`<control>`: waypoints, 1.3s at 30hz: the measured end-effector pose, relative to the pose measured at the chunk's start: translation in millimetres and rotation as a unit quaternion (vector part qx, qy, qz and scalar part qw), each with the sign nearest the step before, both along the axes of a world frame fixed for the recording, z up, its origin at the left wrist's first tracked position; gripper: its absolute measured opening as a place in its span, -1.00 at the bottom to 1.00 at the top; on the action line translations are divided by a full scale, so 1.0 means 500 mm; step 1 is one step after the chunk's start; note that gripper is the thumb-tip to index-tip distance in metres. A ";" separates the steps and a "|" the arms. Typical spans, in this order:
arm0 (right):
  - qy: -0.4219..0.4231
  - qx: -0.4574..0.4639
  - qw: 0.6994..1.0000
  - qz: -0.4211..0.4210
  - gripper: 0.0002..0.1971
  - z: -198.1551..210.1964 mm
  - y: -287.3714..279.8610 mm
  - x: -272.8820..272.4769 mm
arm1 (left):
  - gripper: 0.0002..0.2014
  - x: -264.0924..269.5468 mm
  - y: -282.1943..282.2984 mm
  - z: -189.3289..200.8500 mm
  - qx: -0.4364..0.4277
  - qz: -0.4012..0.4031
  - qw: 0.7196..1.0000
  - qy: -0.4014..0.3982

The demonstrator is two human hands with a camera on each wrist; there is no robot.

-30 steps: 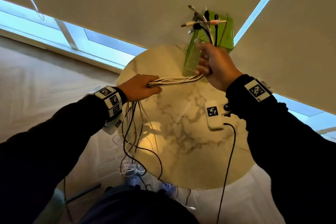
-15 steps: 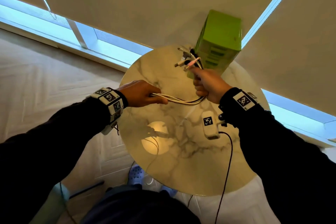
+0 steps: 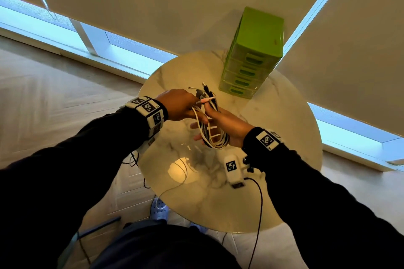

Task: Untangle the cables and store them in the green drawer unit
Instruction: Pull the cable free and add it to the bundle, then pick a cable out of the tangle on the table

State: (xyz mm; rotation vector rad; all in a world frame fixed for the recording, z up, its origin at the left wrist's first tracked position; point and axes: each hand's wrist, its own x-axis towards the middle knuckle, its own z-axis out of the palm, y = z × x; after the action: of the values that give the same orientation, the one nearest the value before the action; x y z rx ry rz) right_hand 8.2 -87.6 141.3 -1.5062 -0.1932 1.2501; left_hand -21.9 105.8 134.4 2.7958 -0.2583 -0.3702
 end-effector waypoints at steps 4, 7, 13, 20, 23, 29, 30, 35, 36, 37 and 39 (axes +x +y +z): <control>-0.045 0.003 0.999 0.018 -0.66 0.002 -0.005 -0.011 | -0.63 0.006 0.000 0.007 -0.068 -0.021 0.997 0.005; -0.121 0.010 0.992 0.031 -0.86 0.005 -0.014 -0.007 | -0.66 0.010 -0.004 0.018 -0.097 -0.010 0.995 0.020; -0.216 -0.084 0.969 0.086 -0.84 0.017 -0.027 0.025 | -0.71 0.004 0.004 0.009 -0.152 0.002 0.988 0.043; -0.231 -0.084 0.969 0.035 -0.83 0.019 -0.029 0.031 | -0.93 -0.014 -0.005 -0.016 -0.244 0.144 0.959 0.015; -0.232 -0.060 0.970 -0.036 -0.79 0.008 -0.012 0.029 | -0.83 -0.014 -0.029 -0.015 -0.302 0.251 0.919 0.015; -0.249 -0.018 0.960 -0.131 -0.76 -0.004 0.000 0.029 | -0.73 -0.018 -0.048 -0.003 -0.379 0.375 0.846 -0.001; -0.247 -0.012 0.959 -0.135 -0.79 -0.004 0.001 0.028 | -0.73 -0.015 -0.049 -0.001 -0.393 0.386 0.835 -0.001; -0.268 -0.001 0.957 -0.111 -0.85 0.001 0.016 0.007 | -0.79 0.004 -0.073 0.027 -0.486 0.418 0.768 0.000; -0.277 -0.006 0.955 -0.105 -0.86 0.001 0.020 0.004 | -0.78 0.009 -0.076 0.029 -0.513 0.423 0.747 0.002; -0.288 -0.016 0.952 -0.098 -0.83 -0.003 0.021 0.003 | -0.81 0.009 -0.082 0.038 -0.540 0.422 0.728 0.007; -0.299 -0.037 0.950 -0.079 -0.69 -0.012 0.019 -0.001 | -0.88 0.008 -0.088 0.046 -0.580 0.414 0.702 0.005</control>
State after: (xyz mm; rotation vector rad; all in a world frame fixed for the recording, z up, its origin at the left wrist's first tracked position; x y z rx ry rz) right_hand 7.9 -77.8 135.1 -1.8951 -0.4146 0.6507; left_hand -17.9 61.6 157.6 1.3922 0.5866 0.0458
